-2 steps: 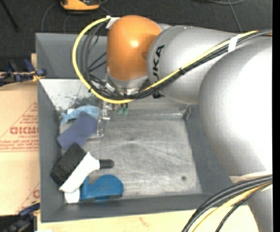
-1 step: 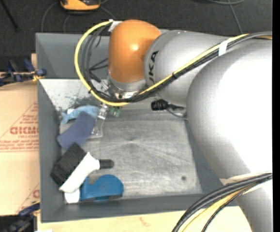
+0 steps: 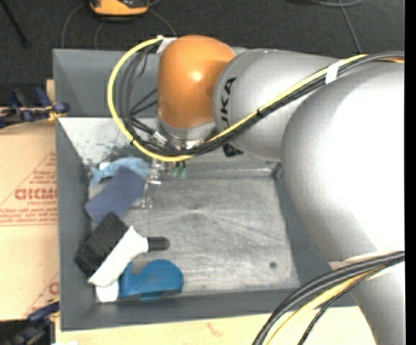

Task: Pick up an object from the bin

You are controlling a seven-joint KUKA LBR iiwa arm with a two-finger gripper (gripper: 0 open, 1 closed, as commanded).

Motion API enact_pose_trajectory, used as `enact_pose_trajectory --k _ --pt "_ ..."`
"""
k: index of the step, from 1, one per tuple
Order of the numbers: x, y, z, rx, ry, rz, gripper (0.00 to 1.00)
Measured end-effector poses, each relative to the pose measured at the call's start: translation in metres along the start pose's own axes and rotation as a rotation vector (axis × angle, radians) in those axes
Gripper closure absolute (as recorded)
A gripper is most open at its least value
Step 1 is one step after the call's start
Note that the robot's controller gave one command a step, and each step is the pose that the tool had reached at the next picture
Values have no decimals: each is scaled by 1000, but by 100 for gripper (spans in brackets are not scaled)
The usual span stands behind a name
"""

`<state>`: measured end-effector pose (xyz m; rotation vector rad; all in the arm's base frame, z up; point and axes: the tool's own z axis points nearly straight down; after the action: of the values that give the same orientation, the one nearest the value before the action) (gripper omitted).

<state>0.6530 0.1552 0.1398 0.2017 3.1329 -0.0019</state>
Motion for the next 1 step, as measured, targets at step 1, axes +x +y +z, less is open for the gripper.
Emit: enact_pose_trajectory --k 1 --pt "4 1 39 -6 -7 207 0"
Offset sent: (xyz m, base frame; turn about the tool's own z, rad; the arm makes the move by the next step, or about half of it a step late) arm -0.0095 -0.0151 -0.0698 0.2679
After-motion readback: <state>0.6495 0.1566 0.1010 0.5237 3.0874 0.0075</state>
